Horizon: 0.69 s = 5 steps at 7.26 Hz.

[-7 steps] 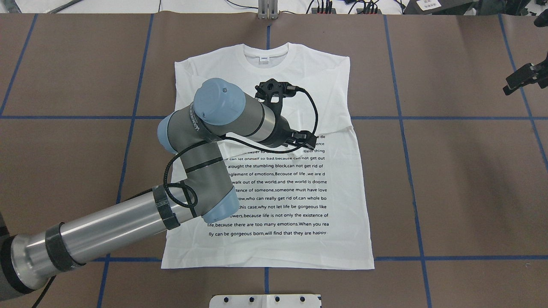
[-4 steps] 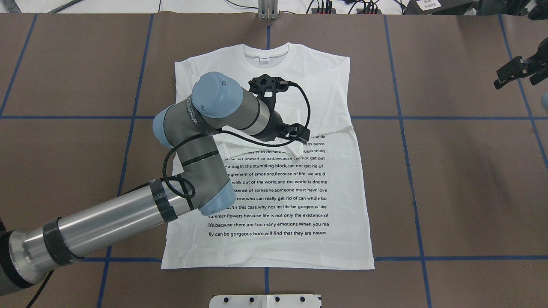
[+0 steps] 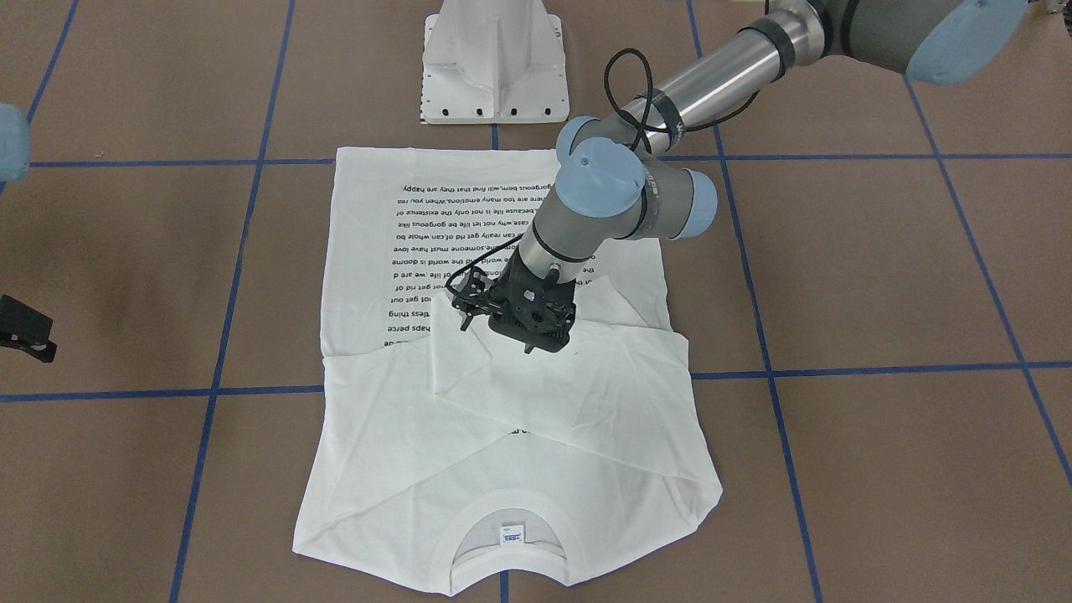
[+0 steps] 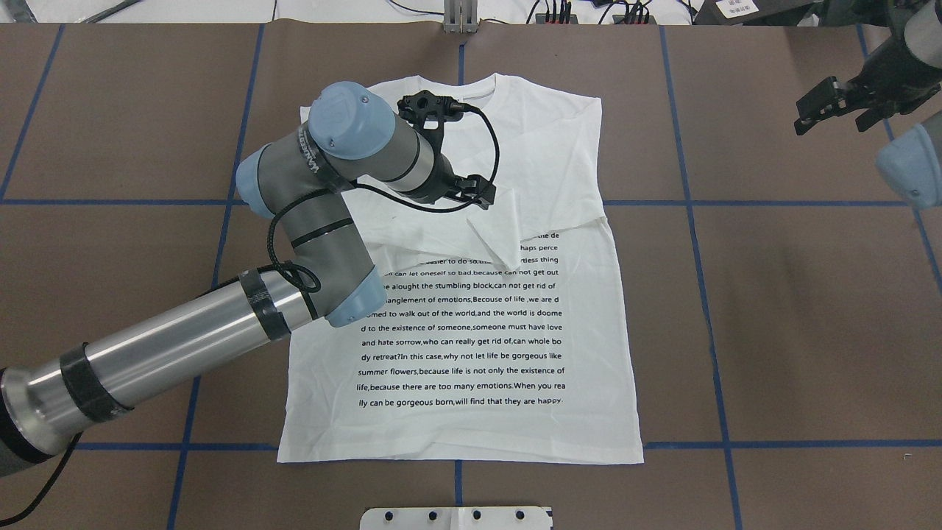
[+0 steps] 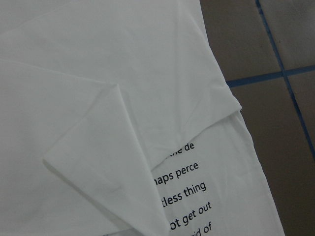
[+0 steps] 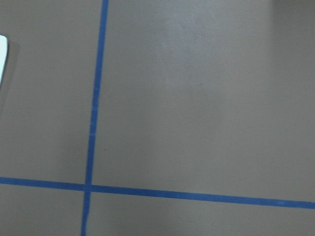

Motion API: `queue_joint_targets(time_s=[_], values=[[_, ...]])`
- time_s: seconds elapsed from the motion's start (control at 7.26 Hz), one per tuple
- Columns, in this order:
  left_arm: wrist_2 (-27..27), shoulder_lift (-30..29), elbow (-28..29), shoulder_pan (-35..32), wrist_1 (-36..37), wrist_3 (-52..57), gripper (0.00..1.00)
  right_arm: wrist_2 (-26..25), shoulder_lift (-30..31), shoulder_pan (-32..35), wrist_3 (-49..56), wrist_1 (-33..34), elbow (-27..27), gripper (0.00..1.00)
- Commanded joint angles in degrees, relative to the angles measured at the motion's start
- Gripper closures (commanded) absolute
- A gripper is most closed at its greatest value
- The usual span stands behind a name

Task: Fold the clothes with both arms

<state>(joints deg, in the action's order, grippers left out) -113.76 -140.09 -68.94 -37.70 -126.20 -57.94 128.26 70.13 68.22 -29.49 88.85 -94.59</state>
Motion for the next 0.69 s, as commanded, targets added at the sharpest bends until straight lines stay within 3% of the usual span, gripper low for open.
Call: queue_joint_targets(time_s=[0.0, 0.41, 0.55], values=[[-5.57, 2.26, -2.58, -5.60, 4.80, 8.33, 0.00, -5.18, -5.76, -7.18, -11.59, 0.54, -0.07, 0.00], [-9.10, 6.48, -8.21, -12.46, 11.92, 21.06, 0.00, -10.81, -12.35, -15.37, -22.07, 0.80, 2.55, 0.00], [-10.41, 8.41, -9.53, -14.74, 12.46, 25.38, 0.00, -13.10, -16.82, -17.48, -25.41, 0.80, 6.66, 0.00]])
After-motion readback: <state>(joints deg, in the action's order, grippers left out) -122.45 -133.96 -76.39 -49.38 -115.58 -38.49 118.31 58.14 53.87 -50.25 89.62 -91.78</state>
